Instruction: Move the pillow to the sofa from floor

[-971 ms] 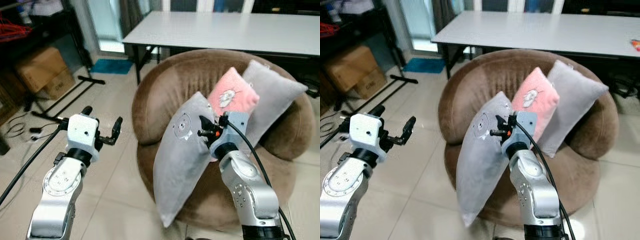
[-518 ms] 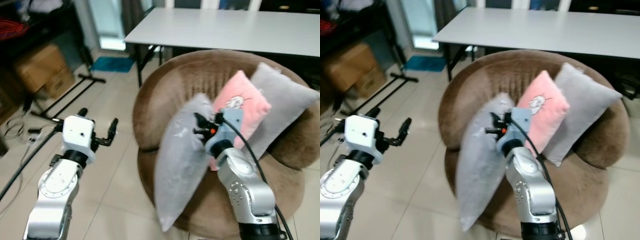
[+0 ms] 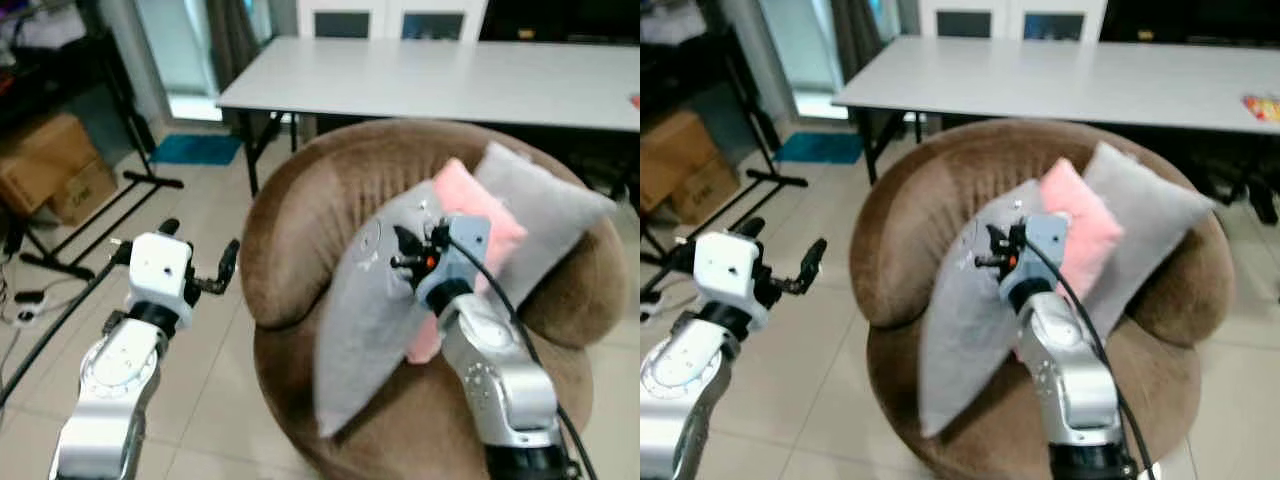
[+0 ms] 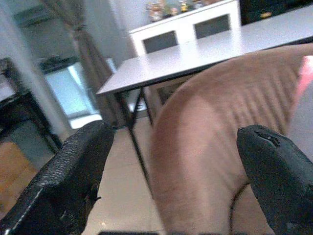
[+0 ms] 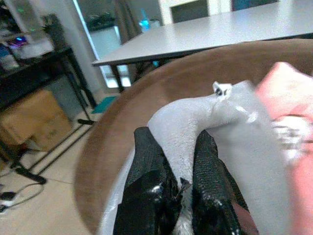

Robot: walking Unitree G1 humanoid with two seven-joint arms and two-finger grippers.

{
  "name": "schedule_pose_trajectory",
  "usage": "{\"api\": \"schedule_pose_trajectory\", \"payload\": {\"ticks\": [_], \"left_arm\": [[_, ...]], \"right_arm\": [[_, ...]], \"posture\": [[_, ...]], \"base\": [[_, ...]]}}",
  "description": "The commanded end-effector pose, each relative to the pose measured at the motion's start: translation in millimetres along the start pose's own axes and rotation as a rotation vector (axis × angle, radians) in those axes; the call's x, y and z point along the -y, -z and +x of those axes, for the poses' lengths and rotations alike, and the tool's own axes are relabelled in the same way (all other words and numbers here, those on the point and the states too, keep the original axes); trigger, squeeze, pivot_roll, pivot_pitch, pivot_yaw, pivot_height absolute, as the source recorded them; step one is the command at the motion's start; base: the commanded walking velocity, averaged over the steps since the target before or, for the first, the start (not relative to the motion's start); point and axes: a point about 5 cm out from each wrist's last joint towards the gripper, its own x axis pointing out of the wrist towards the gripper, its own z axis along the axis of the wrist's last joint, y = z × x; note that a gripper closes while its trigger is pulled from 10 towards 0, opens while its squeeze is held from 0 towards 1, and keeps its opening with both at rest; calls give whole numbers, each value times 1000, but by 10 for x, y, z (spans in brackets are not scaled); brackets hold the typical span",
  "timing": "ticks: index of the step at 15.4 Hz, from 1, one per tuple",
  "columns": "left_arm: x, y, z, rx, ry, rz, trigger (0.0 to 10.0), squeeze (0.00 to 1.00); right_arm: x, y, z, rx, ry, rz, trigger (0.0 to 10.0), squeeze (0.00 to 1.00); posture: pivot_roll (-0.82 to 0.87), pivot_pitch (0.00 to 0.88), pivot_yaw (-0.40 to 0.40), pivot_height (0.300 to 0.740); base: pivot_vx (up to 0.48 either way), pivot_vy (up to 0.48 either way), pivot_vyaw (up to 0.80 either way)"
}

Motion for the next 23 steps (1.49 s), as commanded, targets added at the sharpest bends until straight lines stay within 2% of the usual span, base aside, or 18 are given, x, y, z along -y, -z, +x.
{"api": "schedule_pose_trajectory", "payload": {"ticks": [1, 5, 7, 9, 11, 12, 13, 15, 16, 17, 19, 20, 22, 23], "left_arm": [[21, -21, -18, 4, 42, -2, 10000, 0], [19, 49, -83, -49, 162, 23, 10000, 0], [9, 72, -128, -75, 254, 47, 10000, 0], [20, 89, -153, -105, 346, 53, 10000, 0], [49, 112, -189, -141, 432, 49, 10000, 0], [58, 129, -228, -168, 494, 54, 10000, 0], [45, 126, -244, -175, 517, 54, 10000, 0], [44, 116, -258, -176, 530, 57, 10000, 0], [40, 105, -277, -181, 544, 60, 10000, 0], [39, 102, -286, -185, 551, 59, 10000, 0], [51, 96, -335, -199, 579, 56, 10000, 0], [51, 104, -343, -203, 580, 56, 10000, 0], [49, 112, -351, -209, 580, 57, 10000, 0], [50, 112, -359, -212, 580, 57, 10000, 0]], "right_arm": [[-74, -240, 35, 96, -48, -27, 10000, 0], [-182, -342, 155, 113, -131, -21, 10000, 0], [-275, -434, 359, 128, -177, 7, 10000, 0], [-328, -482, 565, 129, -202, -3, 10000, 0], [-332, -514, 719, 130, -207, -19, 10000, 0], [-331, -519, 867, 116, -202, -24, 10000, 0], [-366, -511, 967, 104, -217, -41, 10000, 0], [-388, -480, 1030, 87, -229, -52, 10000, 0], [-389, -378, 1110, 36, -216, -105, 10000, 0], [-370, -323, 1134, 10, -201, -132, 10000, 0], [-140, -144, 1162, -91, -43, -283, 10000, 0], [-65, -133, 1158, -103, 3, -349, 10000, 0], [38, -148, 1154, -110, 64, -407, 10000, 0], [142, -175, 1148, -111, 116, -459, 10000, 224]], "posture": [[-87, 0, 53, 740], [-80, 0, 50, 740], [-70, 0, 46, 740], [-60, 0, 42, 740], [-55, 0, 43, 740], [-48, 0, 40, 740], [-43, 0, 37, 740], [-33, 0, 30, 740], [-20, 0, 22, 740], [-17, 0, 20, 740], [3, 0, 5, 740], [6, 0, 2, 740], [13, 0, -3, 740], [14, 0, -5, 740]], "base": [[0, 0, 0], [0, 0, 0], [0, 0, 0], [0, 0, 0], [0, 0, 0], [0, 0, 0], [0, 0, 0], [0, 0, 0], [0, 0, 0], [0, 0, 0], [0, 0, 0], [0, 0, 0], [0, 0, 0], [0, 0, 0]]}}
